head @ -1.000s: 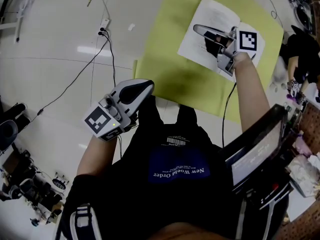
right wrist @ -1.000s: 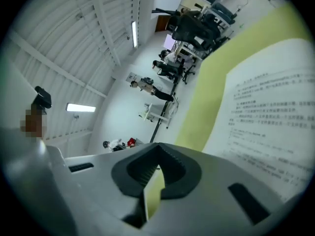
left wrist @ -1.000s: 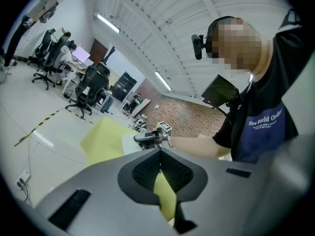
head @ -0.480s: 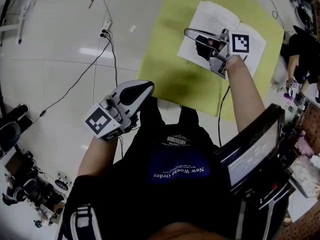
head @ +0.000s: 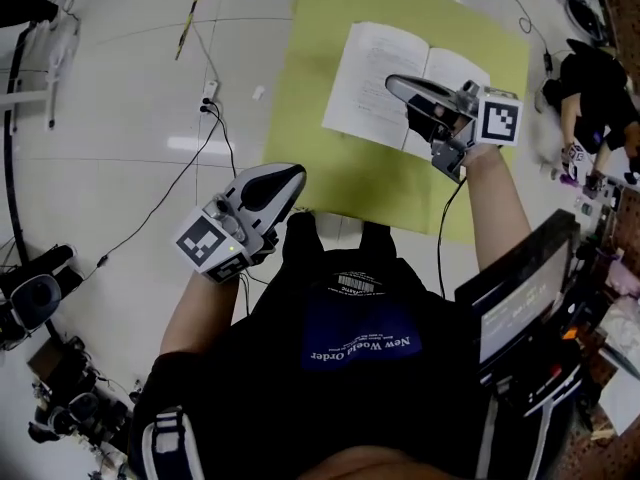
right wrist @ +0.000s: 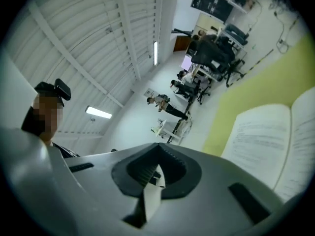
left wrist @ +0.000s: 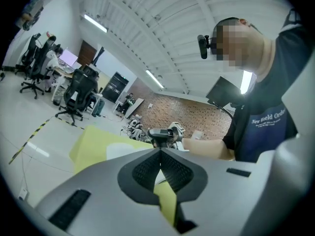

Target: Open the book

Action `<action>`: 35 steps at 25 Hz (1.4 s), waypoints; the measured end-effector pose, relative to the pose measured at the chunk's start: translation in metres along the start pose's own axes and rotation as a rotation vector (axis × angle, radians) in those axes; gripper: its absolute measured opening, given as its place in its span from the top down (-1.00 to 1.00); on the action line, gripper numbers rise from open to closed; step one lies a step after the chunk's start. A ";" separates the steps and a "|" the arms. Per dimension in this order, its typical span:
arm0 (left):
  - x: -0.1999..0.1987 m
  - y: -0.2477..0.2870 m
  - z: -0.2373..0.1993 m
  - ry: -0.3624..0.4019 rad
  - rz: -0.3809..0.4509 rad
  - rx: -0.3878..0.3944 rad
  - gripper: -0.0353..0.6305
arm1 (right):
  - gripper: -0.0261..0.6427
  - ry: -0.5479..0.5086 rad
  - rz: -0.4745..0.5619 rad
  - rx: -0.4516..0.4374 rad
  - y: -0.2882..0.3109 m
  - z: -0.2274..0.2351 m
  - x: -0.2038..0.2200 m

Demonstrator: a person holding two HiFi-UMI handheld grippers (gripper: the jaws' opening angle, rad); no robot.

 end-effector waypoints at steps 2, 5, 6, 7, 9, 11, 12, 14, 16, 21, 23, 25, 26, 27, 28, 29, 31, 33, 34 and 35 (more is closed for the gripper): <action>-0.009 0.012 0.016 0.025 -0.001 0.010 0.89 | 0.96 -0.075 0.015 0.069 -0.032 -0.017 -0.014; -0.021 0.034 0.043 0.060 0.001 0.030 0.89 | 0.96 -0.169 0.054 0.156 -0.082 -0.047 -0.033; -0.027 0.039 0.051 0.070 0.003 0.038 0.89 | 0.96 -0.201 0.062 0.186 -0.094 -0.058 -0.038; -0.032 0.042 0.059 0.078 0.005 0.045 0.89 | 0.96 -0.234 0.069 0.216 -0.105 -0.070 -0.042; -0.041 0.047 0.077 0.095 0.008 0.057 0.89 | 0.96 -0.305 0.085 0.285 -0.129 -0.095 -0.050; -0.051 0.055 0.097 0.122 0.016 0.077 0.89 | 0.96 -0.389 0.103 0.366 -0.157 -0.121 -0.057; -0.057 0.059 0.105 0.139 0.020 0.091 0.89 | 0.96 -0.432 0.113 0.408 -0.171 -0.133 -0.060; -0.067 0.067 0.119 0.174 0.025 0.113 0.89 | 0.96 -0.515 0.139 0.489 -0.194 -0.157 -0.063; -0.073 0.072 0.132 0.198 0.027 0.126 0.89 | 0.96 -0.581 0.164 0.565 -0.214 -0.181 -0.060; -0.081 0.072 0.160 0.224 0.047 0.156 0.89 | 0.96 -0.717 0.182 0.740 -0.250 -0.232 -0.037; -0.084 0.072 0.166 0.240 0.050 0.164 0.89 | 0.96 -0.742 0.211 0.791 -0.261 -0.246 -0.030; -0.085 0.073 0.171 0.245 0.054 0.161 0.89 | 0.96 -0.760 0.242 0.835 -0.271 -0.256 -0.023; -0.085 0.074 0.172 0.242 0.057 0.157 0.89 | 0.96 -0.767 0.253 0.852 -0.275 -0.259 -0.020; -0.085 0.074 0.173 0.239 0.059 0.154 0.89 | 0.96 -0.771 0.261 0.865 -0.278 -0.261 -0.017; -0.085 0.074 0.174 0.237 0.061 0.150 0.89 | 0.96 -0.769 0.266 0.874 -0.279 -0.261 -0.015; -0.086 0.074 0.174 0.236 0.061 0.146 0.89 | 0.96 -0.762 0.269 0.880 -0.279 -0.260 -0.014; -0.086 0.072 0.174 0.234 0.055 0.135 0.89 | 0.96 -0.739 0.270 0.883 -0.278 -0.257 -0.011; -0.083 0.071 0.175 0.231 0.044 0.127 0.89 | 0.96 -0.724 0.264 0.889 -0.277 -0.255 -0.009; -0.080 0.072 0.175 0.231 0.038 0.125 0.89 | 0.96 -0.722 0.261 0.893 -0.277 -0.254 -0.008; -0.077 0.073 0.175 0.231 0.032 0.123 0.89 | 0.96 -0.720 0.261 0.894 -0.276 -0.253 -0.008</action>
Point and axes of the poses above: the fingertips, and each gripper's own axes: y forward along the fingers, z to its right, x out of its underside, the point moved 6 cm from there along -y, backward along the fingers, and after that the axes turned 14 degrees about -y, right-handed, at the moved point
